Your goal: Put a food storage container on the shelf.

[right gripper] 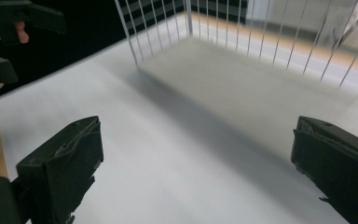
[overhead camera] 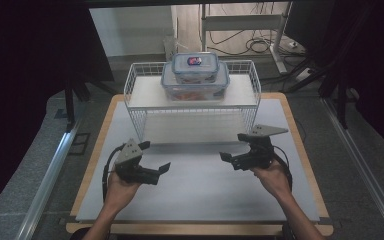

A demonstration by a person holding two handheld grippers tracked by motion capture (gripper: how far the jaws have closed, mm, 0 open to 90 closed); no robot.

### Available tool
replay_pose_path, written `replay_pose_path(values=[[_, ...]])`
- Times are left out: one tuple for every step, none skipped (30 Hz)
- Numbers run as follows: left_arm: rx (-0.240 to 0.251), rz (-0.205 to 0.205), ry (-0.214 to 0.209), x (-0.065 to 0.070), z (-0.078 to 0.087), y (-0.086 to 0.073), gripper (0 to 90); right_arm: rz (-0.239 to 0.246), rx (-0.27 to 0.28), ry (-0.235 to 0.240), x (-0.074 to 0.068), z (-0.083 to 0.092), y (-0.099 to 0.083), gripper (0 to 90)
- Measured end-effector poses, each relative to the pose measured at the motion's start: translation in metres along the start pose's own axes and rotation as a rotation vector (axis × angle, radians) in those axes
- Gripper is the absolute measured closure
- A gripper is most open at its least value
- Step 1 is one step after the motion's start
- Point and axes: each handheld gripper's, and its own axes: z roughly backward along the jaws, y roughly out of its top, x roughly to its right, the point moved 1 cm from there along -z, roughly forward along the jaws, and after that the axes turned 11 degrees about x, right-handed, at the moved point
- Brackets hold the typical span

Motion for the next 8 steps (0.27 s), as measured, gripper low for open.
replay_pose_path(values=[[-0.013,-0.003,0.002,0.002,0.0,-0.008,1.0,-0.005,-0.018,0.003,0.0,-0.001,-0.008,1.8],[-0.028,-0.009,0.005,0.003,0.0,-0.012,1.0,-0.004,-0.031,0.004,0.0,-0.002,-0.015,1.9],[-0.04,-0.022,0.016,0.004,0.0,-0.019,1.0,-0.007,-0.036,-0.001,0.0,-0.002,-0.021,1.9],[-0.046,-0.027,0.021,0.005,-0.001,-0.025,1.0,-0.009,-0.045,-0.004,0.0,-0.003,-0.029,2.0],[-0.056,-0.024,0.019,0.005,-0.001,-0.029,0.9,-0.01,-0.053,-0.004,0.0,-0.003,-0.034,2.0],[-0.065,-0.02,0.016,0.005,-0.002,-0.032,0.8,-0.01,-0.06,-0.006,0.001,-0.004,-0.039,2.1],[-0.071,-0.017,0.018,0.004,-0.002,-0.034,0.8,-0.009,-0.07,-0.008,0.001,-0.004,-0.043,2.1],[-0.071,-0.017,0.018,0.004,-0.002,-0.034,0.8,-0.002,-0.083,-0.013,0.001,-0.005,-0.046,2.1]])
